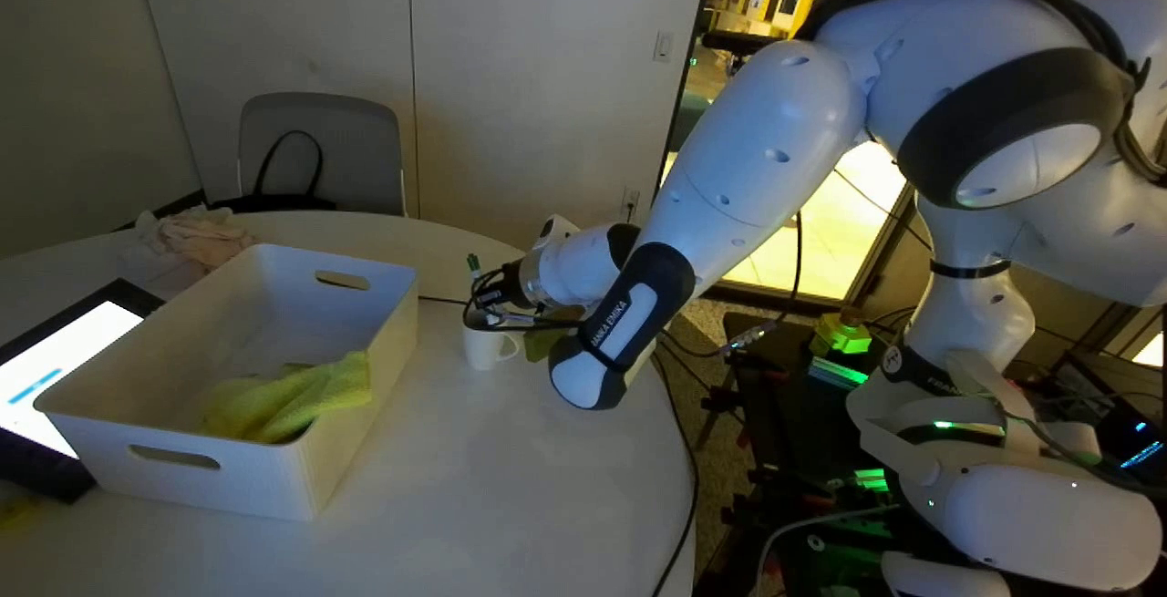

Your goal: Pick up the clothes from the table and put them in the box and pick up the black objects from the table and put them in the cup

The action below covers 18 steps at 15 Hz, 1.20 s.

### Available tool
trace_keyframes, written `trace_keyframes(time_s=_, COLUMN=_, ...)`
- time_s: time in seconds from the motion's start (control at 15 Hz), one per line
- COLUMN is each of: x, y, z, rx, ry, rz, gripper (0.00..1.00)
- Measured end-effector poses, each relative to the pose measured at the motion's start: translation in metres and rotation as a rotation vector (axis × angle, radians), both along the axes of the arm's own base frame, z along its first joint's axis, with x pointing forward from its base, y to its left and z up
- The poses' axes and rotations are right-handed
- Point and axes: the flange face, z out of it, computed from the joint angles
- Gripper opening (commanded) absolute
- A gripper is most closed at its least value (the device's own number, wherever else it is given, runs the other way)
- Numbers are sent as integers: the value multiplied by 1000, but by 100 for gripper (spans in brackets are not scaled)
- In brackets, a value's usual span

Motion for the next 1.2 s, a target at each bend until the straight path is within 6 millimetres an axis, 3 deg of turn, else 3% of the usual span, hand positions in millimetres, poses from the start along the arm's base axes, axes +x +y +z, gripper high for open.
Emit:
trace_keyframes(time_s=0.67, x=2, y=1, z=-7, rx=-36, ry=-58, rz=-61, gripper=6)
trace_keyframes(time_s=0.73, x=2, y=1, z=-9, rx=-39, ry=-63, rz=-65, gripper=45)
trace_keyframes(time_s=0.87, x=3, y=3, z=-11, rx=-44, ry=-70, rz=-70, gripper=50)
trace_keyframes(time_s=1.2, x=2, y=8, z=-9, rx=-57, ry=-96, rz=-77, gripper=89)
